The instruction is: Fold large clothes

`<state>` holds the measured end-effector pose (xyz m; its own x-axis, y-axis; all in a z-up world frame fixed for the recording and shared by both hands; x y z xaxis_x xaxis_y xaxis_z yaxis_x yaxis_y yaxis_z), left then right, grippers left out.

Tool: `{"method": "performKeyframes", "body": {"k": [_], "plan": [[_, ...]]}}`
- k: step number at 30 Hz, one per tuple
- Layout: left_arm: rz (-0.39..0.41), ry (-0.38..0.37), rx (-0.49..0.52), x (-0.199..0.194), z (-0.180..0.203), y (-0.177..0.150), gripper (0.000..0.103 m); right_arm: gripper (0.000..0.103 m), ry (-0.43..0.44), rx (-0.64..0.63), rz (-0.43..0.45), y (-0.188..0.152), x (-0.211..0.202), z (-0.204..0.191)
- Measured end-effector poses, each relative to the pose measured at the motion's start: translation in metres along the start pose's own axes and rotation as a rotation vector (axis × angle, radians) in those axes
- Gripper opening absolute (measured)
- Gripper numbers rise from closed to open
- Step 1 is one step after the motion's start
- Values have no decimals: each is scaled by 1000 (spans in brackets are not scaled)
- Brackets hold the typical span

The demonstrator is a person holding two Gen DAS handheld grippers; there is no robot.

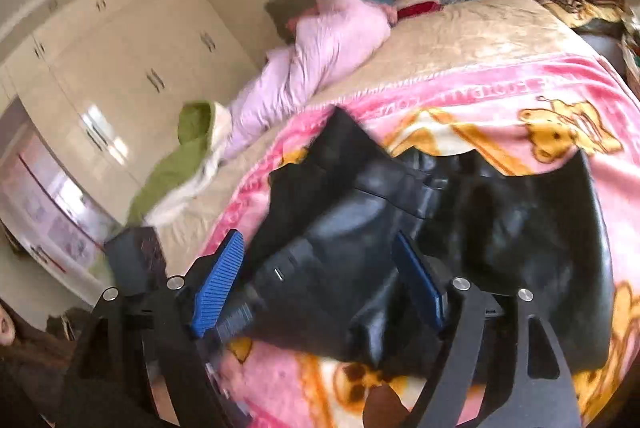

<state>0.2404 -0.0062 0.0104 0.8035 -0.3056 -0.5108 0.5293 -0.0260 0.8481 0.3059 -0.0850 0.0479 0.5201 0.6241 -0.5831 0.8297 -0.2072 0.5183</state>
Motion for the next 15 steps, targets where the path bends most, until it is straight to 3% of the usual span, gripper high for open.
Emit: {"method": "performKeyframes", "body": {"k": [5,12,13,15], "plan": [[4,-13,24,-1,7,-4,14,76,-98,0,-95,2,44,-8],[1,-29,39,-2,9,-6,14,76,-143,-26,-177,-1,80,-8],[0,-29,40,-2,9,-6,14,74,-148,-25,-188,-1,85,-6],[-3,-23,41,-1,7,-6,14,57,-126,-21,-201,0,89,-4]]}}
Point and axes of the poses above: each gripper's, at about its wrist camera, not at the fingertips, and x roughly the way its jaws point, z to its right, y to its top, the point moved 6 cm from there along x, roughly the way its jaws point, and after that the axes turned 15 degrees about x, right-handed, at the moved point
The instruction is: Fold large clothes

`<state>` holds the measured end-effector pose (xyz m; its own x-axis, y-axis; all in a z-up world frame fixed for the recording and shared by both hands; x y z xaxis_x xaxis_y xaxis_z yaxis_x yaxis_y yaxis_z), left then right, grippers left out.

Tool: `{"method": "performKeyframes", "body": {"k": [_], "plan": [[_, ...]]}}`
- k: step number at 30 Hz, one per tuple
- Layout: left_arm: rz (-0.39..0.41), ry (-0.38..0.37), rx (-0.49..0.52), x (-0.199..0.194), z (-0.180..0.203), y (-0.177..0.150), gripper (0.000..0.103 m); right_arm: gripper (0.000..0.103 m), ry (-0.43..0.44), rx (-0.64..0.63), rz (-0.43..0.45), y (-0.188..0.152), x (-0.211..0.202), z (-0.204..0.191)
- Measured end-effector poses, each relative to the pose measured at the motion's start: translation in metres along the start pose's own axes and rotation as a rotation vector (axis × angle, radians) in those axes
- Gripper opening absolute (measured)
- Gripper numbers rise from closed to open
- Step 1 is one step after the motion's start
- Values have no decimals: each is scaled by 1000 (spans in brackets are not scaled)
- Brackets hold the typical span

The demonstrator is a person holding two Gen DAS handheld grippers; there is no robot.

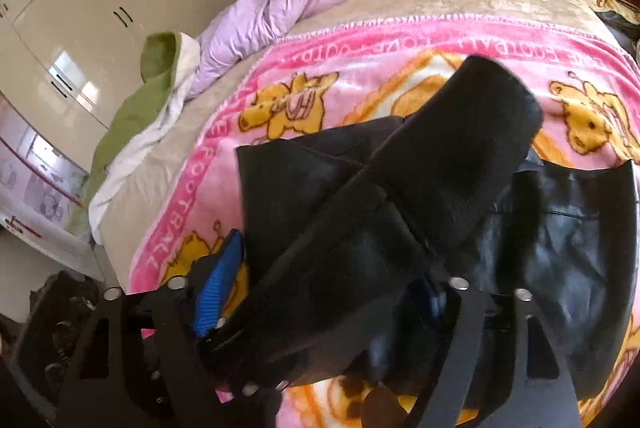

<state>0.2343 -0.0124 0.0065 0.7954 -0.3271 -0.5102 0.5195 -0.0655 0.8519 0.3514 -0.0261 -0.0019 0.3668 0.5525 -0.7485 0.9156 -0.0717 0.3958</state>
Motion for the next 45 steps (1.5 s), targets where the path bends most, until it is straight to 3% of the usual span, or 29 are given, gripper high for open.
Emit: {"method": "performKeyframes", "body": {"k": [3,5,8,14,16,18,20,25,28,33,37,38,39,42,45], "plan": [[10,4,-15,-2,-7,1,17,39,91,-6,26,5,-3,1],[2,-17,-20,-5,-10,2,20,35,159,29,33,7,-6,10],[3,-50,12,-15,-1,6,26,30,193,42,64,14,-18,22],[55,-79,54,-37,26,12,38,22,166,-13,113,23,-45,39],[98,-85,21,-49,24,15,56,19,152,-12,127,25,-51,50],[163,-109,-30,-67,19,21,61,18,137,-2,148,29,-58,68],[179,-104,-71,-75,8,26,62,17,131,8,159,31,-63,84],[89,-45,-125,-42,-23,22,64,16,117,27,185,32,-83,127],[-16,-41,-172,1,-34,-1,64,16,104,55,199,30,-93,148],[-154,-103,-145,55,-10,-30,69,16,80,84,209,27,-93,171],[-192,-121,-123,72,12,-46,69,30,30,168,186,22,-83,189],[-189,-129,-130,73,13,-49,69,43,32,208,183,21,-83,194],[-185,-139,-135,74,14,-50,69,66,29,249,175,16,-83,200],[-188,-146,-133,78,15,-55,70,73,37,279,178,6,-90,202],[-184,-136,-116,81,18,-54,70,78,-16,298,164,3,-95,203]]}}
Point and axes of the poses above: each gripper's, at about its wrist camera, not at the fingertips, and x roughly the way its jaws point, z to its right, y to its top, the point moved 6 cm from there along x, roughly the way its jaws point, and after that the axes turned 15 degrees about x, right-handed, at the moved point
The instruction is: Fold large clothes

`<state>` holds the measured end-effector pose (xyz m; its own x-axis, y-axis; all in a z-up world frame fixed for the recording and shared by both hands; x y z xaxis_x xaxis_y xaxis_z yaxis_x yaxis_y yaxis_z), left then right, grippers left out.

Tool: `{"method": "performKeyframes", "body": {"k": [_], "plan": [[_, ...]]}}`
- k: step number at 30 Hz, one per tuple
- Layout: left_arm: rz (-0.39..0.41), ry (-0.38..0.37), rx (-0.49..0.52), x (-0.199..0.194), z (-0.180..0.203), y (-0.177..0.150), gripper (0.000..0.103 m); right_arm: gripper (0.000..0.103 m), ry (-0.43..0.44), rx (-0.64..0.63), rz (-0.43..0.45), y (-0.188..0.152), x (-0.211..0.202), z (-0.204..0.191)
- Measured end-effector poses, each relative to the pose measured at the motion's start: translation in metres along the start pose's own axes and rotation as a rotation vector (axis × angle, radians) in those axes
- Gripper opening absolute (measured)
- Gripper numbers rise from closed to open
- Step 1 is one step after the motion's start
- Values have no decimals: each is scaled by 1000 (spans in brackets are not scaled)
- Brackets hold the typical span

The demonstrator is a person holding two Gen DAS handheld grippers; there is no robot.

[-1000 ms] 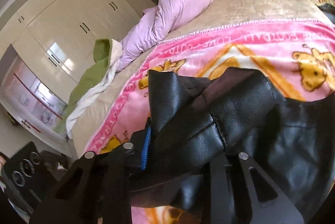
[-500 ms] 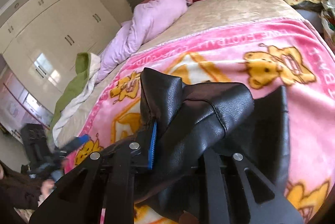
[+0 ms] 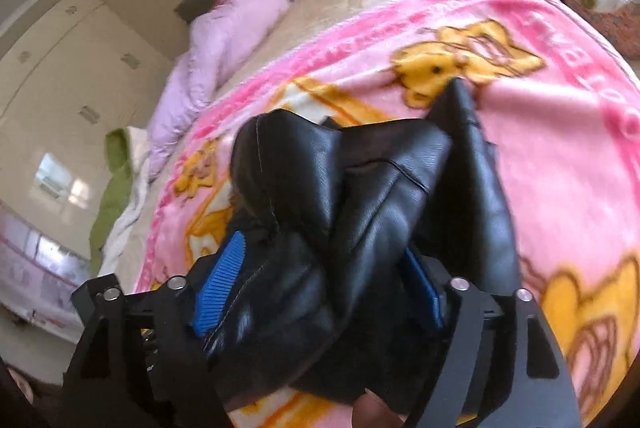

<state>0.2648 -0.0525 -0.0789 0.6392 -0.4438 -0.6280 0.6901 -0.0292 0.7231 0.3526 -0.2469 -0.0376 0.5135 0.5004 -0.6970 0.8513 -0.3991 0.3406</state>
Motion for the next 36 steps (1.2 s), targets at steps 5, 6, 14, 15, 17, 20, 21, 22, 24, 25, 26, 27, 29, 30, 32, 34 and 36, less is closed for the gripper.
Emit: {"method": "performKeyframes", "body": {"k": [5,6,14,15,17,20,21,22,24,25,26,27,29,30,32,34,36], "plan": [[8,10,23,0,1,1,70,81,-103,-85,-44,0,20,-16],[8,11,27,0,2,1,70,77,-132,-123,-51,-1,28,-22],[42,-4,24,-2,1,5,80,14,-185,-426,101,-3,10,-77],[54,-11,23,-7,1,8,82,14,-173,-451,113,0,4,-75],[60,-15,30,-8,3,14,82,14,-184,-467,159,9,-9,-57],[39,-44,28,1,9,15,82,14,-198,-414,188,25,-16,-24],[28,-61,20,5,12,15,83,14,-203,-402,193,29,-16,-9],[12,-80,13,10,17,13,86,14,-201,-387,191,31,-17,2],[-7,-103,20,18,25,13,89,15,-205,-347,192,34,-16,25],[-20,-115,29,22,29,13,92,15,-216,-335,194,35,-15,35],[-29,-123,36,26,33,13,93,15,-220,-322,201,34,-15,45],[-41,-133,45,30,37,12,93,16,-224,-301,203,34,-12,57],[-67,-139,56,38,41,11,93,23,-227,-256,211,30,-10,77],[-79,-140,58,42,43,10,94,32,-226,-238,215,29,-9,80],[-95,-145,48,47,42,7,95,52,-243,-193,211,26,-13,91],[-95,-152,34,49,40,7,95,62,-198,-126,206,23,-26,98],[-95,-153,36,49,39,7,95,87,-140,-57,181,18,-35,101]]}}
Point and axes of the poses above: each gripper's, at about its wrist camera, not at the fingertips, and x roughly the way its jaws point, z to its right, y to its top, the point moved 6 cm from there along x, roughly the way its jaws point, and after that the axes turned 15 degrees about x, right-handed, at the moved point
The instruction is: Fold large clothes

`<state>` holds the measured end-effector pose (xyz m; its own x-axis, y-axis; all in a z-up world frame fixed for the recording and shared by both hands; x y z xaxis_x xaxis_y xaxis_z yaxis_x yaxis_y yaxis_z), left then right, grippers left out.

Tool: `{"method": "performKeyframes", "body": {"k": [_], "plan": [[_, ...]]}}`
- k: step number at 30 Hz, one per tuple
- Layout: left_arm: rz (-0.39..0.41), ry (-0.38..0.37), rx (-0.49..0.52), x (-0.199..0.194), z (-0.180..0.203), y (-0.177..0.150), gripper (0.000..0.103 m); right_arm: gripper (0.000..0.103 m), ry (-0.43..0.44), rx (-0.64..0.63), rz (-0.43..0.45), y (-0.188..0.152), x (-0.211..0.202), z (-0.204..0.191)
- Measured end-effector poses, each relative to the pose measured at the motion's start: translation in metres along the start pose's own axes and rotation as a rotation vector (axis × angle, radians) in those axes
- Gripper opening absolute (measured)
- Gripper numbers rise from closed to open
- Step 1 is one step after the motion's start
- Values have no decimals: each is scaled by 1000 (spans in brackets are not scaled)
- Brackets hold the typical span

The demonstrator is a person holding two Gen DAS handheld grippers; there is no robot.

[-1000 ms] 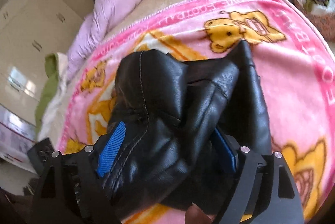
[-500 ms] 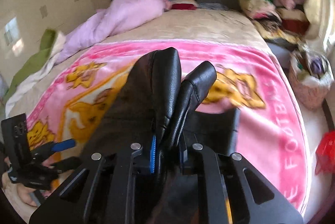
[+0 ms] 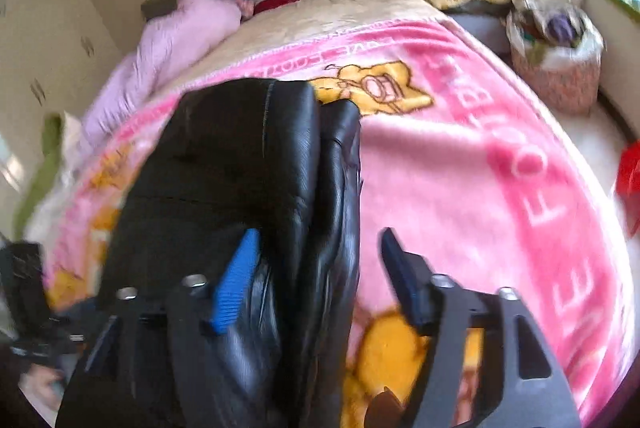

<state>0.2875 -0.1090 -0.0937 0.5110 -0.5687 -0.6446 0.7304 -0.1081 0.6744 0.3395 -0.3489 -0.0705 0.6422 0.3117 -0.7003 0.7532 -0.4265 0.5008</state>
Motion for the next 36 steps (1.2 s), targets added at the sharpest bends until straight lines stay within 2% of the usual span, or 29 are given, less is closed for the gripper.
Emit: {"method": "performKeyframes", "body": {"k": [3,6,7,8,9,12,18,20,21,25,29,31,33,36], "plan": [[-2,-9,-4,1,0,-2,95,95,55,87,-86,-8,5,3],[-7,-12,-11,4,2,-3,95,96,106,154,-207,-18,27,6],[-11,-10,-11,4,3,-3,95,96,116,170,-223,-20,33,8],[-15,-4,-7,5,3,-4,95,92,129,174,-234,-21,38,10],[-19,1,-4,6,3,-3,95,78,158,170,-253,-24,43,11],[-41,2,3,12,2,0,95,70,200,195,-281,-30,51,9],[-51,-42,-24,19,-5,7,95,64,251,183,-282,-34,45,-8],[-38,-44,-14,13,-5,9,90,64,254,164,-275,-36,42,-19],[-26,-37,-3,7,-4,11,82,64,256,150,-274,-40,41,-28],[-25,50,10,-13,-13,14,82,64,281,104,-311,-56,52,-62],[-15,159,15,-41,-38,8,82,63,305,58,-343,-73,72,-98],[-17,164,-7,-48,-51,1,82,69,285,40,-323,-75,80,-110],[-11,147,-26,-51,-59,-4,82,83,211,3,-303,-75,84,-116],[-8,149,-10,-52,-58,-6,83,91,114,-42,-280,-69,76,-119]]}}
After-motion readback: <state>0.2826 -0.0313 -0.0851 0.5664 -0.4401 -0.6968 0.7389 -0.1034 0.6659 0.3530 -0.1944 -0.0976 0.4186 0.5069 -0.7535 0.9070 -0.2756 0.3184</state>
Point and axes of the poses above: each gripper's, at about its wrist camera, not at the fingertips, and x roughly the way its jaws point, z to its right, y to its top, the point moved 6 cm from there along x, roughly the way its jaws point, and after that the axes turned 15 degrees about x, right-handed, at the moved point
